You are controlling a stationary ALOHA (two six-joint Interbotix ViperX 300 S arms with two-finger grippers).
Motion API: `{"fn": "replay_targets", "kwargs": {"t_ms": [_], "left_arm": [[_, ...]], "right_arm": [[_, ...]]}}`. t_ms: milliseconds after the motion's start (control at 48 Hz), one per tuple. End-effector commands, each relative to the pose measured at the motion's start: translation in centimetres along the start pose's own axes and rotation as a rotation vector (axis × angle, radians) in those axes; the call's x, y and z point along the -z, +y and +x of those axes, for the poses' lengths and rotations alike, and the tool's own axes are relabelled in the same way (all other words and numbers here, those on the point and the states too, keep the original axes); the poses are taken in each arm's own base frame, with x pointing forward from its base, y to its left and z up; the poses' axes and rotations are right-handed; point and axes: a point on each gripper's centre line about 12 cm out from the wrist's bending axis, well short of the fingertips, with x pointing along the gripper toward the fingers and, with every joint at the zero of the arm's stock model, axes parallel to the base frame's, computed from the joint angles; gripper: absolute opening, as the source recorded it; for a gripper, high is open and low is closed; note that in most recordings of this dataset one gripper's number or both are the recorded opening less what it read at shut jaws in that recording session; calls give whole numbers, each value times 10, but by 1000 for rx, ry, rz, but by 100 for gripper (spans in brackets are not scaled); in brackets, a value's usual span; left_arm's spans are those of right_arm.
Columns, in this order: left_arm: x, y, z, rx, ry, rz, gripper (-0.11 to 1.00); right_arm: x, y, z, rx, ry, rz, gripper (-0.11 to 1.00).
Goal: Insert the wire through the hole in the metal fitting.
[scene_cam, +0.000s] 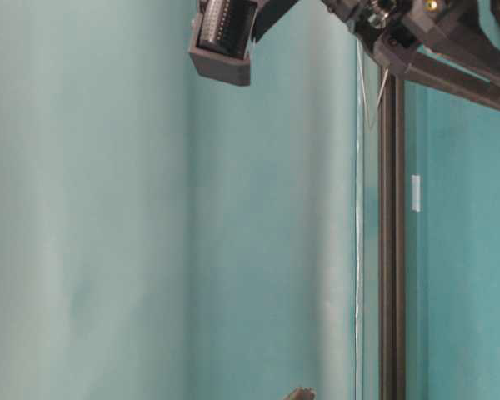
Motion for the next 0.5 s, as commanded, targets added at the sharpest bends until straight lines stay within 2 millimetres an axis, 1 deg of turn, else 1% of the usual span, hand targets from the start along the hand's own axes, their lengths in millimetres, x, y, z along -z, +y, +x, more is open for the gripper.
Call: {"fn": "replay_targets", "kwargs": {"t_ms": [0,292,417,480], "left_arm": [[-3,1,1,-4,-9,-4,70],[-3,1,1,-4,-6,-4,70],[-3,1,1,-4,-5,-4,70],[-3,1,1,-4,-5,-5,70]], "right_arm": [[-10,4,-1,-12,-33,2,46],[-9,4,-1,-11,-29,-1,23],[-8,3,-1,-10,-26,-2,4],[-8,4,-1,-11,-25,-3,-1]]}}
